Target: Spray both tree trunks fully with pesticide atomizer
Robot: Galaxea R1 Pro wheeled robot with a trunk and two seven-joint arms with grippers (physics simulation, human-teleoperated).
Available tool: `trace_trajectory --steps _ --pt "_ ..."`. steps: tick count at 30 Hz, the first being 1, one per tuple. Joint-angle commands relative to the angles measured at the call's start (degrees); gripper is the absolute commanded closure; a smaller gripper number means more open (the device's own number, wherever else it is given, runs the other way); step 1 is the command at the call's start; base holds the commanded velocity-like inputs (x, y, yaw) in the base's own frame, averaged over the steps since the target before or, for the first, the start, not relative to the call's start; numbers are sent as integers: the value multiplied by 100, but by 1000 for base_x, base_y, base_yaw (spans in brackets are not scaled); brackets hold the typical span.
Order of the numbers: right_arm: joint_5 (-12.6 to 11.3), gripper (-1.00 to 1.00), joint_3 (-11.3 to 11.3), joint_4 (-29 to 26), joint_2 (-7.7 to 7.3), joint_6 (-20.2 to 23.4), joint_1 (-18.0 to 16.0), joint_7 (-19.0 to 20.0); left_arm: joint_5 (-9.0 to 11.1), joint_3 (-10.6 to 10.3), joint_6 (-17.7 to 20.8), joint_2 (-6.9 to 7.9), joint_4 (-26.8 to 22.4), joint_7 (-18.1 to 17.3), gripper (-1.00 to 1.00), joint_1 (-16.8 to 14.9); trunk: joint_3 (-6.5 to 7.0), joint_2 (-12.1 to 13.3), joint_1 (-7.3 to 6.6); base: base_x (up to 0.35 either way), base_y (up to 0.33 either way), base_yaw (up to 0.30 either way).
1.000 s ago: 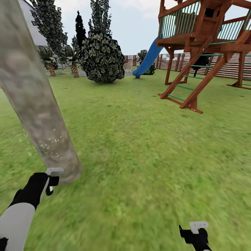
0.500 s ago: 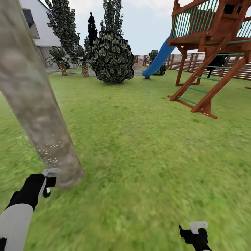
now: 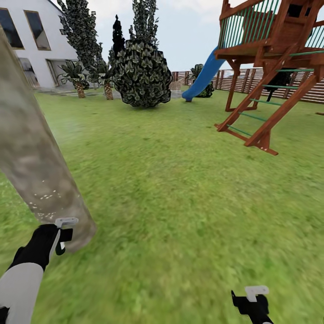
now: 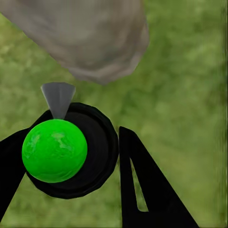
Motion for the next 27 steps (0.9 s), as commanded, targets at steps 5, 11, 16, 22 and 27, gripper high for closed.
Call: trace_trajectory --steps 5,11,16,22,27 --pt "0 -100 2 0 4 0 0 0 1 0 0 -6 0 -2 100 0 0 0 0 166 -236 46" --pt "0 -100 2 0 9 1 0 0 3 0 0 -7 -9 -4 100 0 17 0 0 136 -252 262" --pt "0 -100 2 6 9 -1 0 0 6 9 0 -1 -48 2 100 0 41 0 0 128 -256 251" --pt "0 -100 2 9 9 1 0 0 315 89 -19 10 -72 -2 100 0 72 0 0 143 -256 245" --pt "0 -100 2 9 9 2 0 0 374 117 -35 10 -34 -2 100 0 98 0 0 -82 -179 238"
